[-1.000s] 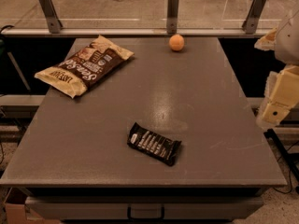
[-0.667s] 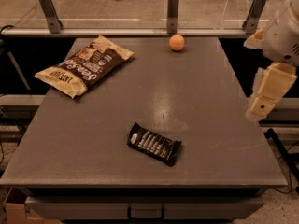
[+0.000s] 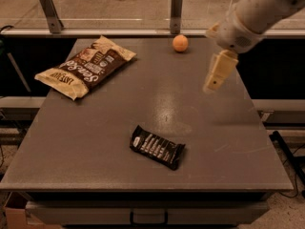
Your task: Move orange near rxbar chocolate
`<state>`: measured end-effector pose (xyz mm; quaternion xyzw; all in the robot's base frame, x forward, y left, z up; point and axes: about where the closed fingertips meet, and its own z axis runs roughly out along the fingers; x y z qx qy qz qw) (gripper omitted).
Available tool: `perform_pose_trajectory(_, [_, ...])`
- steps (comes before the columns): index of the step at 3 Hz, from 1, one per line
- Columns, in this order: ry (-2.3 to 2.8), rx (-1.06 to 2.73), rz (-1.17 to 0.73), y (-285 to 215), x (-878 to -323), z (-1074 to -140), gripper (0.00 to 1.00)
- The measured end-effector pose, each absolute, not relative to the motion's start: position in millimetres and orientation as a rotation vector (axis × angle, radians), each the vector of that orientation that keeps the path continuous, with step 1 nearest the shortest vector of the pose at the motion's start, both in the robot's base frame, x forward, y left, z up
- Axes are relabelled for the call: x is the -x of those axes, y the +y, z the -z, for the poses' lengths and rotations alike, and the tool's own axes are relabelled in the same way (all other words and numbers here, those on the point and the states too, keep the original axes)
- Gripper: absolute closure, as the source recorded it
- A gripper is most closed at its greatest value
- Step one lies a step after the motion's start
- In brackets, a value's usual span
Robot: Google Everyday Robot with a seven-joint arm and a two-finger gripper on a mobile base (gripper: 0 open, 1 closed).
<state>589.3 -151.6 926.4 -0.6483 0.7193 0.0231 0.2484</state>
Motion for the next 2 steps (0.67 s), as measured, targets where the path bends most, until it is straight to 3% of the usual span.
perform_pose_trajectory(2, [1.854, 1.635, -0.214, -90, -709, -895, 0.00])
